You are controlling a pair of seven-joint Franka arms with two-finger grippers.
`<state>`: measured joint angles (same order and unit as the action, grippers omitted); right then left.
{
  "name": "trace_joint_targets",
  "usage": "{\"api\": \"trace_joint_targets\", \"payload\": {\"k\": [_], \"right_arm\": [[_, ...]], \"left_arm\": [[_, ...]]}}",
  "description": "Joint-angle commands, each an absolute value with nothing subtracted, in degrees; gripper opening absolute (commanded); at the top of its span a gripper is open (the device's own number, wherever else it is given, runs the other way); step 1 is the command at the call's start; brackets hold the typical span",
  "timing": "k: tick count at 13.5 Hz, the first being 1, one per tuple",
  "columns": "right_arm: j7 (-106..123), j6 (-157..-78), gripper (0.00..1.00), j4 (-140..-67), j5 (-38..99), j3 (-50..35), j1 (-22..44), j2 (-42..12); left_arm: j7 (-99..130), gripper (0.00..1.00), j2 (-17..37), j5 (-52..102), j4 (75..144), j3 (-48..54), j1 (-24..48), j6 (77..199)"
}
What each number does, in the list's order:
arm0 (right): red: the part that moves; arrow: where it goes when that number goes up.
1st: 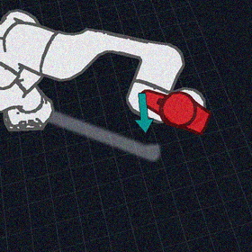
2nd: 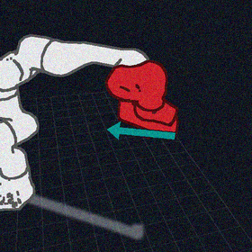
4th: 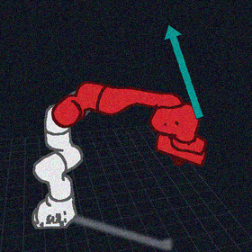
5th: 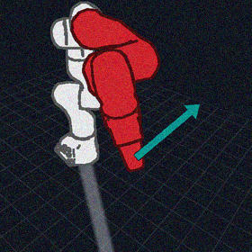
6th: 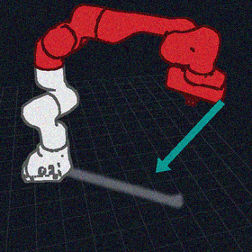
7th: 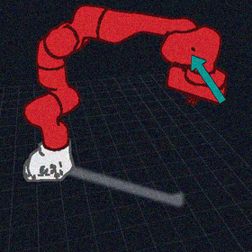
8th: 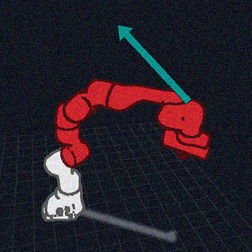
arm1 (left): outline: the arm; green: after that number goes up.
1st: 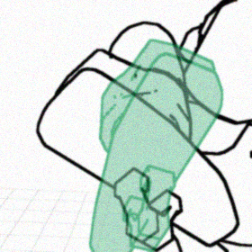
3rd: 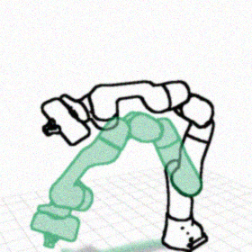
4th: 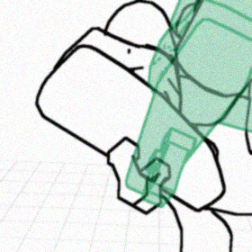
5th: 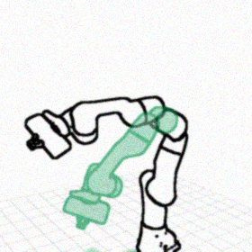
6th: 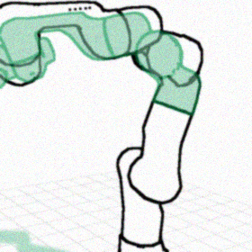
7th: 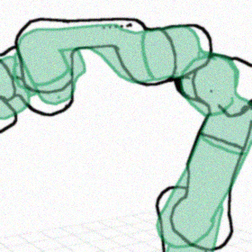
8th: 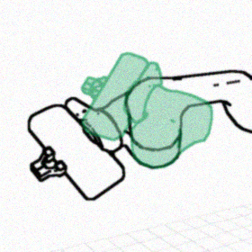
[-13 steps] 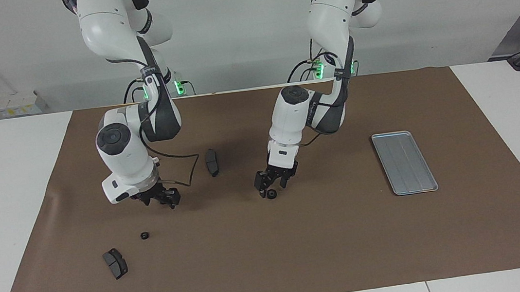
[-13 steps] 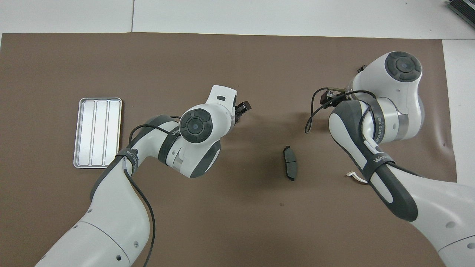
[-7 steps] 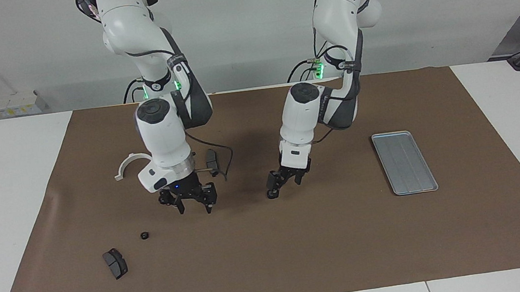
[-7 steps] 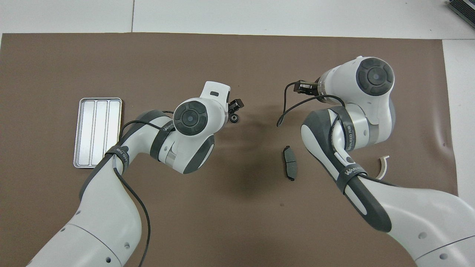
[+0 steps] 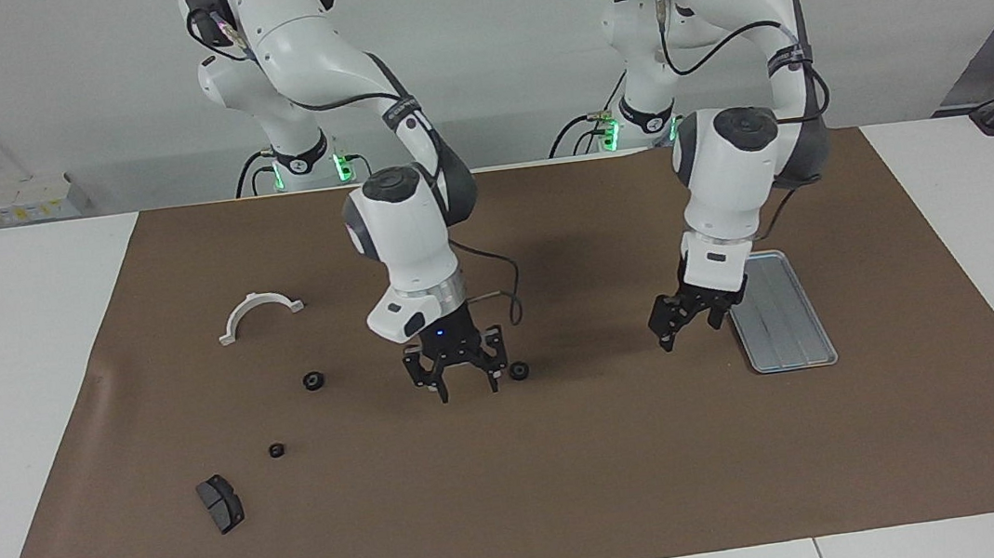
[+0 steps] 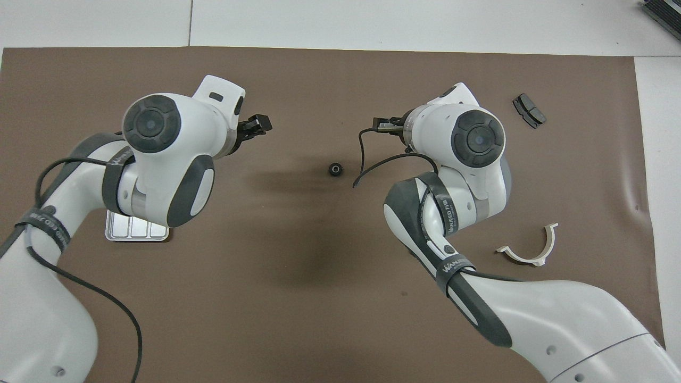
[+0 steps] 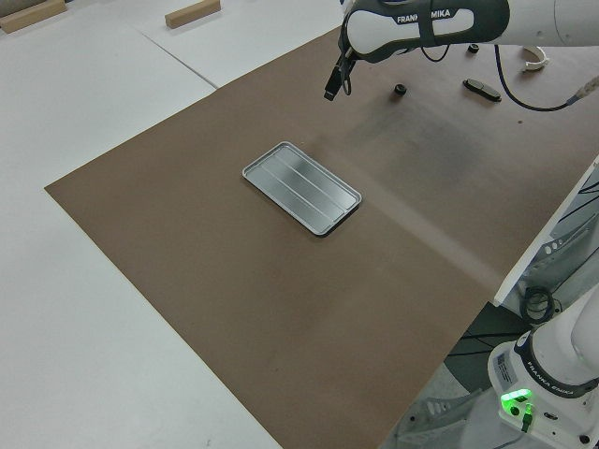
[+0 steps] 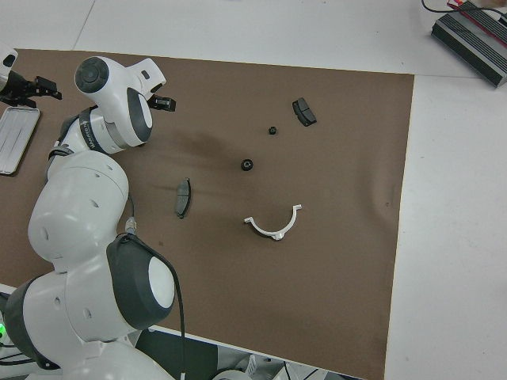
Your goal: Place bearing gear from tray to pile
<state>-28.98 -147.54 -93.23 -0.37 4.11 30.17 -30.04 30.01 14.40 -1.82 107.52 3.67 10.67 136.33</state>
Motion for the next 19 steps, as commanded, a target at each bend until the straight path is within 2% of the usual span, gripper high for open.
{"api": "trace_joint_targets", "payload": {"k": [1,6,10,12,14,17,19], "right_arm": [[-30.6,-148.0,0.79,-87.9,-0.9,4.2,32.2,-35.0],[-29.9,-146.3,0.79,-90.0,-2.7,4.1,36.3,-35.9],[-24.3,-144.6,0.79,-93.5,-3.0,4.1,36.1,-35.4],[-22.8,-142.9,0.75,-93.5,-3.0,4.1,35.6,-35.2],[-22.9,-142.8,0.69,-93.5,-2.6,4.1,35.4,-35.2],[-23.0,-142.0,0.51,-93.5,-2.3,4.1,35.4,-35.2],[-23.1,-142.0,0.32,-93.5,-2.3,4.1,35.5,-35.2]], "left_arm": [[22.7,1.00,12.2,-1.3,110.1,4.4,5.6,136.1],[1.4,1.00,9.5,2.0,110.0,4.4,-2.8,128.8],[-5.3,1.00,5.4,1.4,107.9,4.1,-2.4,116.9],[-5.4,1.00,3.2,-0.1,107.8,4.4,-1.2,111.1],[-6.6,1.00,0.5,-0.3,107.5,4.4,-0.6,107.5],[-7.8,1.00,-3.7,-0.3,105.8,4.5,-0.6,101.2],[-8.3,1.00,-4.2,-0.3,102.6,4.4,-0.7,96.1]]}}
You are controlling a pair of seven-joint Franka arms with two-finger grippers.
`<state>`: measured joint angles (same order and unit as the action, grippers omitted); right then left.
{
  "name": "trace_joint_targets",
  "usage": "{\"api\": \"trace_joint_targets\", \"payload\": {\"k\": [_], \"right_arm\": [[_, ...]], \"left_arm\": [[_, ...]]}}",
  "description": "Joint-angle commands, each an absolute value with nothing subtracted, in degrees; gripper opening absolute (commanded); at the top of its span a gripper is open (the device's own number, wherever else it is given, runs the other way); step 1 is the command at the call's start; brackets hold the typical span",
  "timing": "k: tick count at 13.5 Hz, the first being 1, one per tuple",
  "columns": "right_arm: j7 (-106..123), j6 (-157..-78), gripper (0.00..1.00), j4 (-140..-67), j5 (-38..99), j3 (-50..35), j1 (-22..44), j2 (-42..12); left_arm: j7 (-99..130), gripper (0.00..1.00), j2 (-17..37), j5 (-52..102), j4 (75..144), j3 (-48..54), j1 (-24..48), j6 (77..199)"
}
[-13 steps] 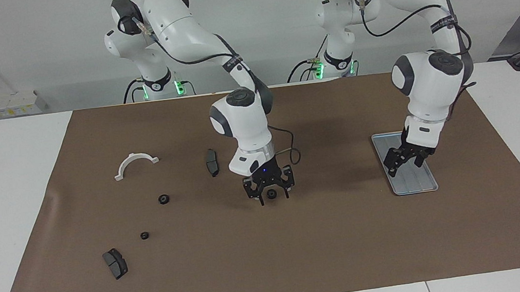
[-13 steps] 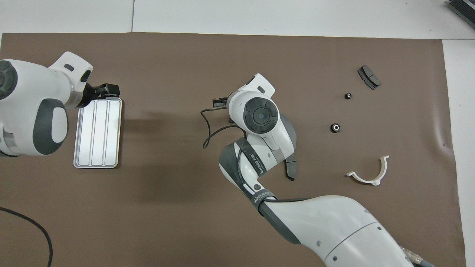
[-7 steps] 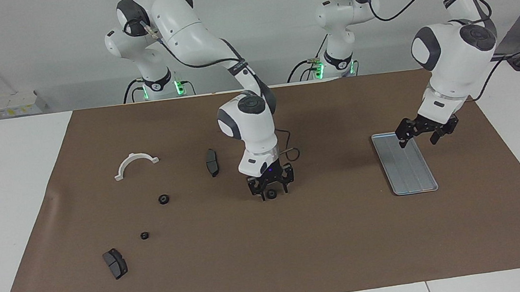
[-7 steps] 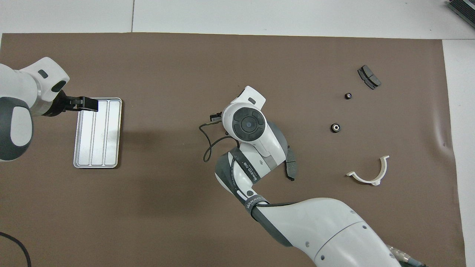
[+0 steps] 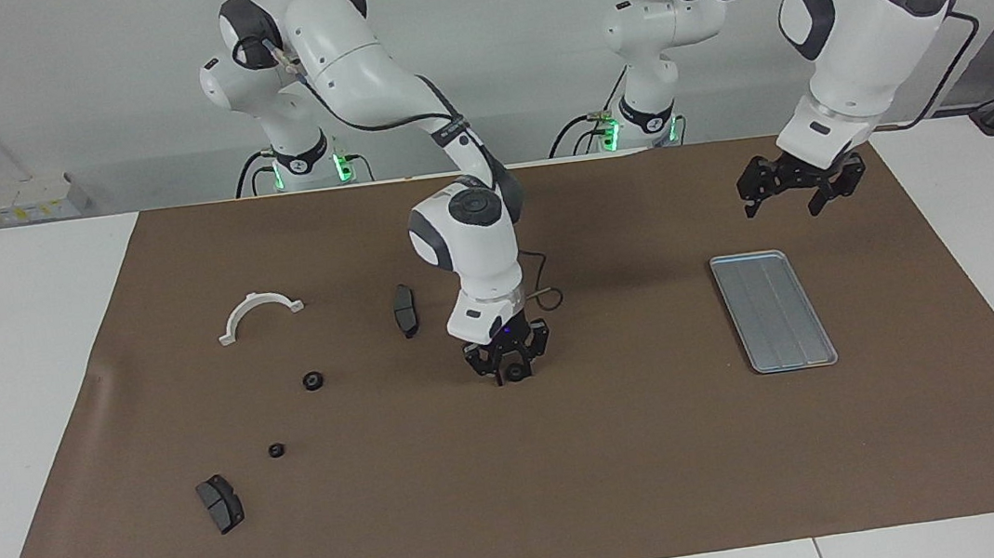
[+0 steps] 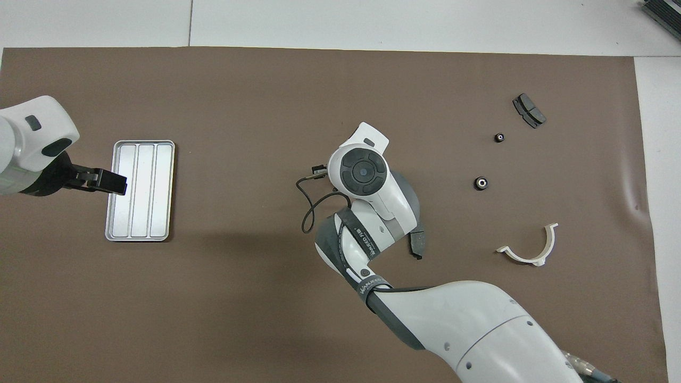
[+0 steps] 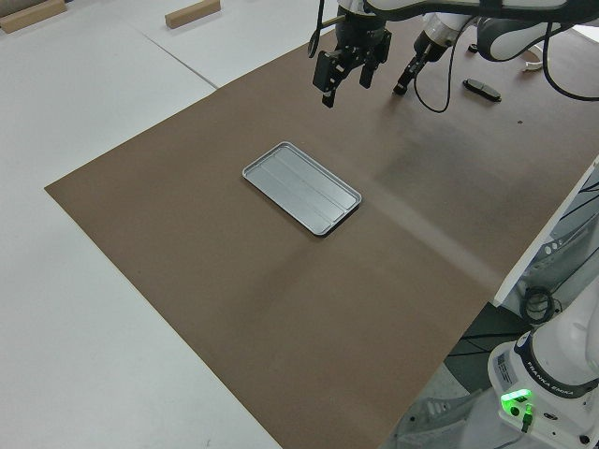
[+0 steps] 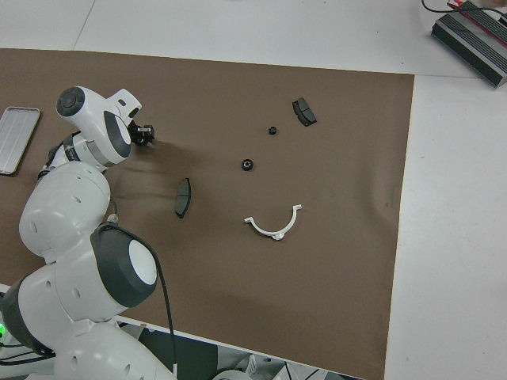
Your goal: Place bearing gear from tray to pile
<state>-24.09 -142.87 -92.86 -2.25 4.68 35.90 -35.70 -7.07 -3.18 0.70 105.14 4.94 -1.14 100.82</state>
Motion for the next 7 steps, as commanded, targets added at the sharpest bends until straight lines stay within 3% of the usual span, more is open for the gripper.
{"api": "trace_joint_targets", "payload": {"k": [1,3,4,7], "right_arm": [[-23.1,-142.0,0.22,-93.5,-2.4,4.1,35.5,-35.2],[-23.1,-141.9,0.05,-93.3,-2.3,4.2,35.5,-35.2],[-23.1,-141.6,0.00,-93.3,-2.6,4.2,35.5,-35.2],[-22.2,-137.1,0.00,-91.9,-3.2,5.4,32.5,-34.4]], "left_arm": [[-9.2,1.00,-3.3,-0.3,99.3,4.4,-0.8,93.8],[-9.3,1.00,-0.8,-0.4,94.0,4.4,-0.8,90.7],[-9.1,1.00,-1.0,-0.8,94.7,4.5,-0.6,91.1],[-8.8,1.00,-2.8,-0.7,99.0,4.5,-1.1,93.2]]}}
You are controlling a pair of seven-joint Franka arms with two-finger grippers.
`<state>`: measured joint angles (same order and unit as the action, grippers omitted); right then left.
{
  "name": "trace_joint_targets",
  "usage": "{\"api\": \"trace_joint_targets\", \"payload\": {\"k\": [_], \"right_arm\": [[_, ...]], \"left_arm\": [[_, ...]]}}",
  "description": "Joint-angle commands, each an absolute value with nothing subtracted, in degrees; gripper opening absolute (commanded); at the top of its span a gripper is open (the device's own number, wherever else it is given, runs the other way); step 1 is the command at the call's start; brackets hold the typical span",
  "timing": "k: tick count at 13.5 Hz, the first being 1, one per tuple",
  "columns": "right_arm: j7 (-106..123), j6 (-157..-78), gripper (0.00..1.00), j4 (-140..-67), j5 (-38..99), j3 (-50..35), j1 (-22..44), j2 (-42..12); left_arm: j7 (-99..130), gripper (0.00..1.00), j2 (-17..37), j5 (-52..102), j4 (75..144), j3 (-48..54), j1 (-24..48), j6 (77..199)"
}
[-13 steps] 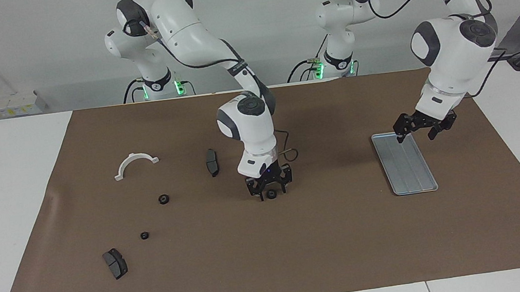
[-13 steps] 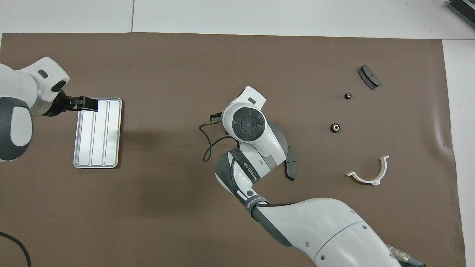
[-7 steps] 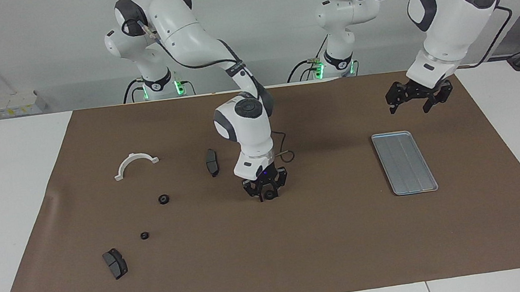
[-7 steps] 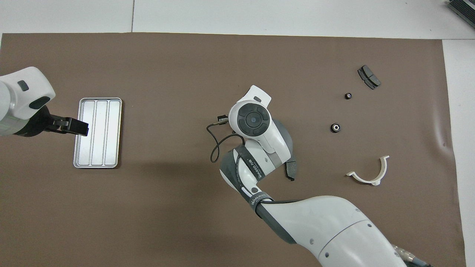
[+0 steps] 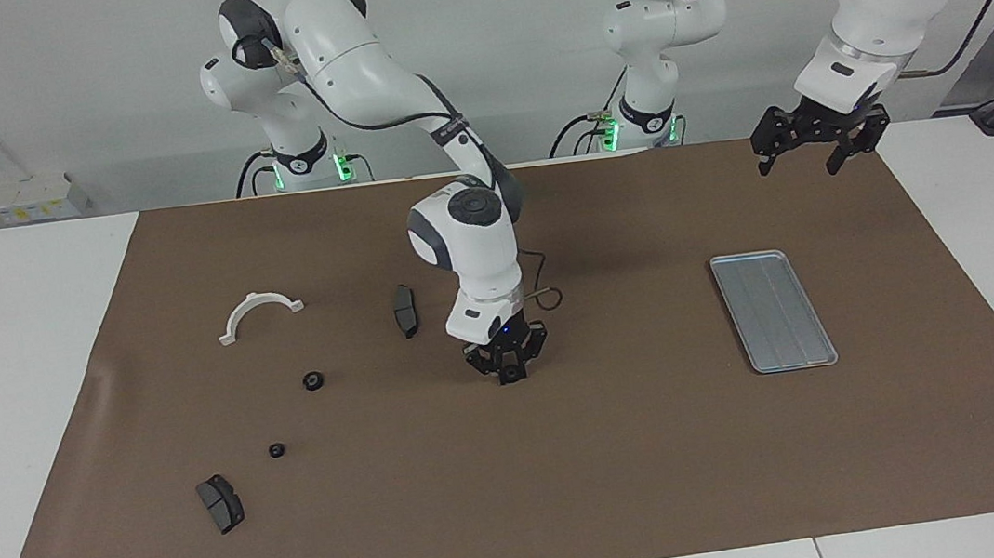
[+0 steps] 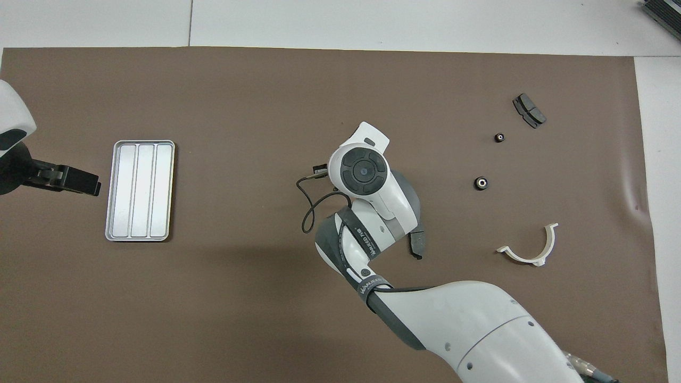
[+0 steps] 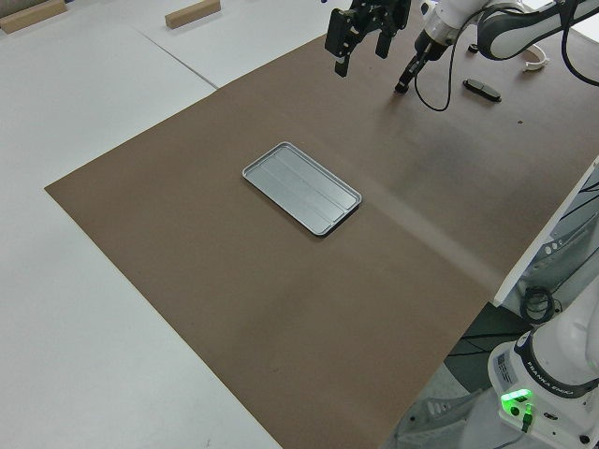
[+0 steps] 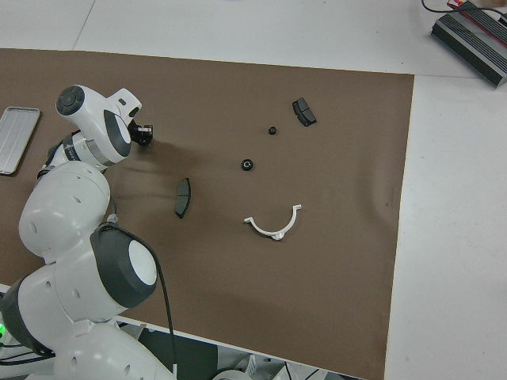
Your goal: Place bearing gear from tray to pile
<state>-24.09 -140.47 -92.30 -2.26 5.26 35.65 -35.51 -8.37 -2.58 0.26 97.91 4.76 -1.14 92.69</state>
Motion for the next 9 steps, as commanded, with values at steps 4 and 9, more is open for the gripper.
{"api": "trace_joint_targets", "payload": {"k": [4,9], "right_arm": [[-15.9,-135.4,0.00,-91.8,-3.2,5.4,23.0,-31.5],[-8.2,-137.0,0.00,-92.0,-2.3,5.2,11.4,-31.4]], "left_arm": [[-8.8,1.00,-2.9,-0.7,99.1,4.3,-1.5,93.1],[-8.8,1.00,-2.9,-0.7,99.1,4.1,-1.4,93.0]]}}
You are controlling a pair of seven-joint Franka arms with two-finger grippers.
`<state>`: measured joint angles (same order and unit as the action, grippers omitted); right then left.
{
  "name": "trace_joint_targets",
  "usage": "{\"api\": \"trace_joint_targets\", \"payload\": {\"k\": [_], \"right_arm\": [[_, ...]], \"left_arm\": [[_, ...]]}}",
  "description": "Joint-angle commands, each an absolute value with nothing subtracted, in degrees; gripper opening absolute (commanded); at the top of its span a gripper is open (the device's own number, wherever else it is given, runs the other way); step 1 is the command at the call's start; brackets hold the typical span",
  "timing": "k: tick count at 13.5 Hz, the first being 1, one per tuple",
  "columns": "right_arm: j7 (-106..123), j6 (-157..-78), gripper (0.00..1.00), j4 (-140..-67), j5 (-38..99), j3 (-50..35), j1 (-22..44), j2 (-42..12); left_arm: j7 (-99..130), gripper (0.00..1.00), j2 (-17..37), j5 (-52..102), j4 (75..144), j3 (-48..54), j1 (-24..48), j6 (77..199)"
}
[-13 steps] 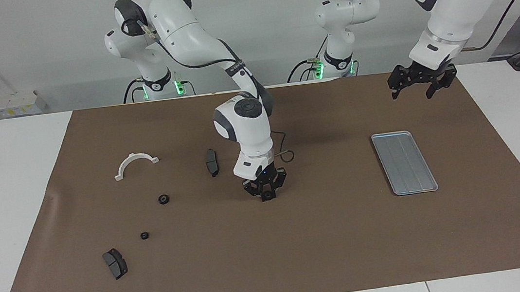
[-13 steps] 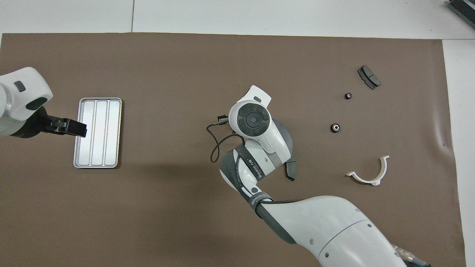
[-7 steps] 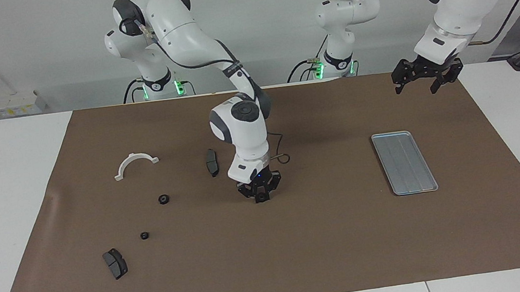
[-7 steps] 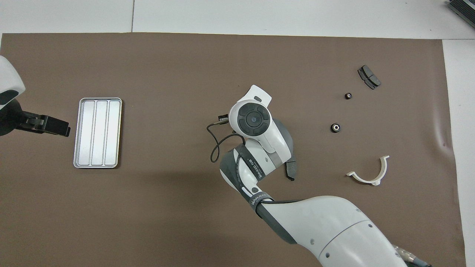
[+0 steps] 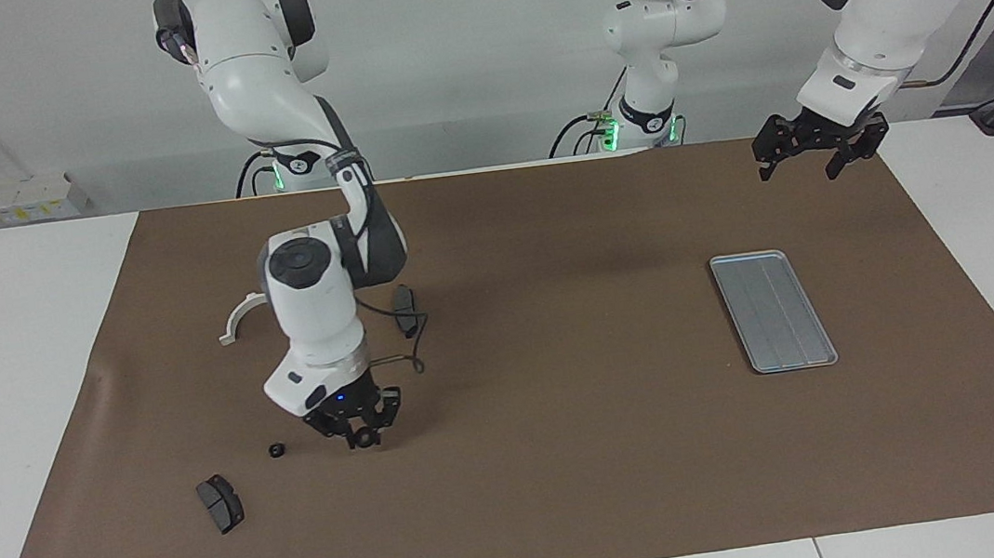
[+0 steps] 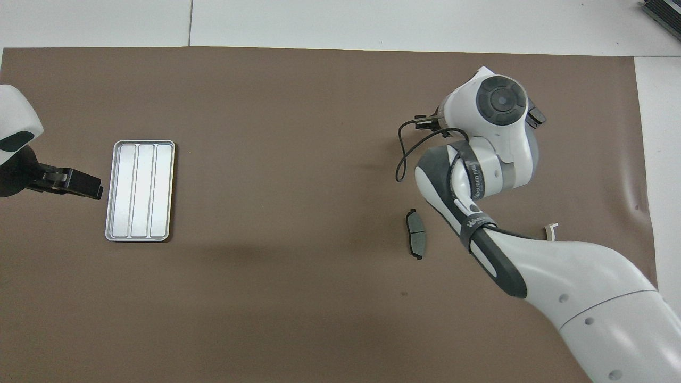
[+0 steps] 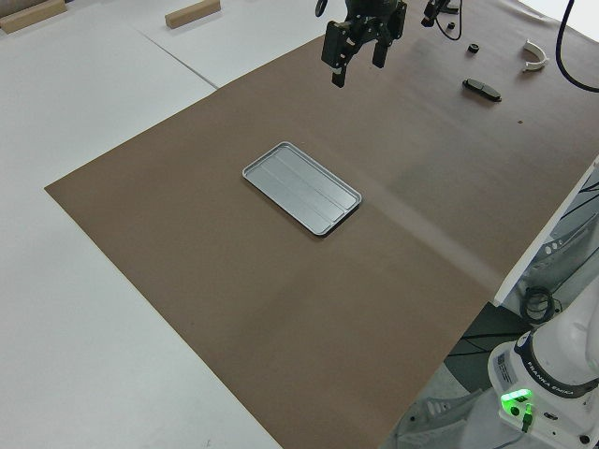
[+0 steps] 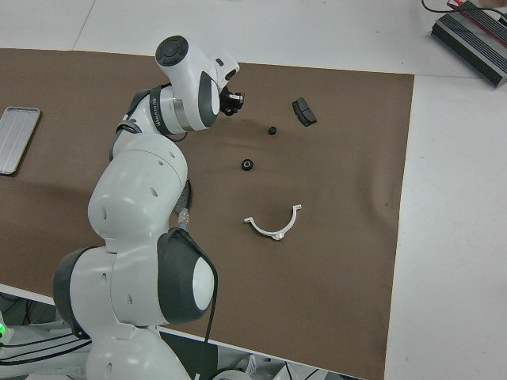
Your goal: Place bearing gear from tray to pile
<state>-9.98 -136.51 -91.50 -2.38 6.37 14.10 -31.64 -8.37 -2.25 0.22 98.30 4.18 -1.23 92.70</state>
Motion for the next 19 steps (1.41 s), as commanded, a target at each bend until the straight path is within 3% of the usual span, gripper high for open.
{"api": "trace_joint_targets", "payload": {"k": [1,7,8,9,10,11,12,16,19], "right_arm": [[-8.3,-138.1,0.00,-92.0,-2.1,5.2,11.0,-31.7],[-8.9,-142.5,0.00,-92.0,-2.1,5.0,11.2,-34.4],[-9.7,-143.3,0.09,-92.0,-2.1,5.0,11.8,-35.3],[-9.9,-143.2,0.30,-92.3,-2.2,5.0,12.1,-35.4],[-9.8,-142.6,0.64,-92.4,-2.2,5.0,12.3,-35.3],[-9.9,-142.0,0.76,-92.4,-2.2,5.1,12.6,-35.3],[-9.9,-141.1,0.81,-92.2,-2.3,5.1,12.9,-35.2],[-9.9,-134.6,0.84,-91.0,-2.5,5.1,13.0,-33.3],[-9.8,-124.8,0.84,-90.8,-2.3,5.0,13.2,-27.4]], "left_arm": [[-8.7,1.00,-2.9,-0.7,99.1,4.1,-1.5,93.1],[-8.8,1.00,-3.1,0.4,95.2,3.9,-1.4,93.3],[-8.8,1.00,-3.1,0.5,95.3,3.9,-1.5,93.3],[-8.6,1.00,-3.1,0.6,95.2,3.8,-1.5,93.4],[-7.4,1.00,-3.1,1.0,95.2,3.8,-1.5,93.5],[-4.4,1.00,-3.2,1.1,95.4,3.8,-1.5,93.5],[-3.2,1.00,-3.2,1.0,95.4,3.9,-1.4,93.3],[-4.0,1.00,-3.2,0.9,95.4,3.9,-1.4,93.6],[-7.5,1.00,-3.2,0.9,95.4,3.9,-1.4,93.6]]}}
